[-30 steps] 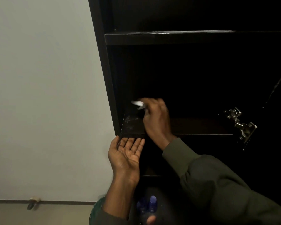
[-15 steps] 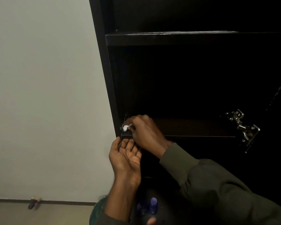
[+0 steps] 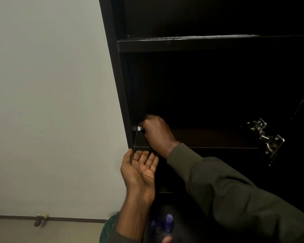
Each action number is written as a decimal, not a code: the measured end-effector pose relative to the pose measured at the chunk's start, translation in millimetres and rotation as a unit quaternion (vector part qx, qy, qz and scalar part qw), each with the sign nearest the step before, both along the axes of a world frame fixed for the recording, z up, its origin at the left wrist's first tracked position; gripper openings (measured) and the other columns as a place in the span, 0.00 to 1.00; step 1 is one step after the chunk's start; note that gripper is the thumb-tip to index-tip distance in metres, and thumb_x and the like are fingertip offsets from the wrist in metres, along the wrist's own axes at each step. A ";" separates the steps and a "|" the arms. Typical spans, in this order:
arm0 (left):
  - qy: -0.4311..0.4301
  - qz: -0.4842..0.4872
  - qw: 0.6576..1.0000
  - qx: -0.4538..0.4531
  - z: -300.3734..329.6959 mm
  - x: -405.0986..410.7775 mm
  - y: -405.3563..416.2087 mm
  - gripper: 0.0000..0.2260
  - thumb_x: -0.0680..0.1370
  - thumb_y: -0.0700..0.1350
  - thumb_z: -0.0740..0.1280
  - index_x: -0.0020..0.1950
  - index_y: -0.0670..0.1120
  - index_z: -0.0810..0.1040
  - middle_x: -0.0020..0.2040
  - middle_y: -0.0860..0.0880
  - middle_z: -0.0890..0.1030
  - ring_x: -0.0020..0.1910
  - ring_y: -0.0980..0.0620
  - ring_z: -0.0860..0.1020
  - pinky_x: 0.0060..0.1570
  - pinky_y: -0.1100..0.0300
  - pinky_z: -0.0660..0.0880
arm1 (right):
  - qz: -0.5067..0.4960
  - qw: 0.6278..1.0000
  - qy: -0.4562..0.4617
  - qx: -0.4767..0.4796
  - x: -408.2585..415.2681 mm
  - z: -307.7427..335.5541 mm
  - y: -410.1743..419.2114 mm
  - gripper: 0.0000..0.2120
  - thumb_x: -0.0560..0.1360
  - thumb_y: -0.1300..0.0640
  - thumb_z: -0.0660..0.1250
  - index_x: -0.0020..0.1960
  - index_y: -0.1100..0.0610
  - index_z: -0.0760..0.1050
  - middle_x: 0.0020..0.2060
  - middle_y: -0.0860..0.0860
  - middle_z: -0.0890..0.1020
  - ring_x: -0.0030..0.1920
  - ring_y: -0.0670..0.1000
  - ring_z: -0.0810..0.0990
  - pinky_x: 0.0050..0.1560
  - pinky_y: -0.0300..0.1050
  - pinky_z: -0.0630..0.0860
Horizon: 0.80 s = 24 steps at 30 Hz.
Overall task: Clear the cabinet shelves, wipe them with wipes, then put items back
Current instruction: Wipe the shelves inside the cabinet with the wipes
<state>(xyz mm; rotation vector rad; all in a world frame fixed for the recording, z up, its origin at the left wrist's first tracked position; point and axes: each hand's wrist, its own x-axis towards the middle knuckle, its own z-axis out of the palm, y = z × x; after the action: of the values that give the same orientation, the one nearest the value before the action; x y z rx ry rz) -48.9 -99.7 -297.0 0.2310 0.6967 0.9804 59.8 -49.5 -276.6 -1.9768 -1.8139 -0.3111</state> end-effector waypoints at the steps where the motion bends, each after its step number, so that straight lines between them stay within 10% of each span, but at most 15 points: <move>1: 0.003 0.002 1.000 0.000 0.1 -0.5 0.5 0.27 0.82 0.51 0.57 0.78 0.39 0.57 0.76 0.36 0.62 0.74 0.35 0.64 0.73 0.43 0.63 | -0.006 1.000 0.017 -0.010 -1.6 -0.1 2.4 0.09 0.77 0.67 0.61 0.52 0.61 0.78 0.50 0.57 0.77 0.51 0.55 0.77 0.46 0.44 0.72; 12: -0.021 -0.011 1.000 0.005 4.5 -3.4 -0.6 0.22 0.81 0.51 0.58 0.71 0.40 0.70 0.69 0.37 0.74 0.66 0.38 0.75 0.70 0.46 0.69 | 0.122 0.974 0.188 -0.042 -3.5 28.3 -68.8 0.11 0.76 0.65 0.67 0.54 0.54 0.83 0.51 0.47 0.81 0.51 0.43 0.79 0.52 0.36 0.78; 19: -0.019 -0.015 1.000 -0.013 8.1 -5.6 -2.0 0.28 0.81 0.52 0.58 0.78 0.40 0.58 0.75 0.36 0.64 0.69 0.34 0.70 0.69 0.42 0.69 | -0.166 0.985 0.050 -0.018 38.7 -0.6 -80.2 0.18 0.75 0.66 0.64 0.61 0.52 0.77 0.56 0.50 0.81 0.54 0.50 0.81 0.50 0.40 0.78; 24: -0.010 -0.009 1.000 0.004 4.1 -3.3 -2.0 0.24 0.81 0.52 0.58 0.73 0.40 0.69 0.68 0.39 0.76 0.65 0.40 0.76 0.69 0.48 0.69 | 0.006 0.995 0.097 0.008 -24.6 -15.4 -65.4 0.18 0.77 0.63 0.59 0.64 0.55 0.76 0.61 0.52 0.78 0.62 0.51 0.76 0.62 0.48 0.75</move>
<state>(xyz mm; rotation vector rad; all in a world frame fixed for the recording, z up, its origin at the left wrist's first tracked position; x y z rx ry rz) -52.2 -101.7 -292.8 0.2339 0.6725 0.9673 35.1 -115.0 -291.9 -1.9133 -1.6948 -0.1240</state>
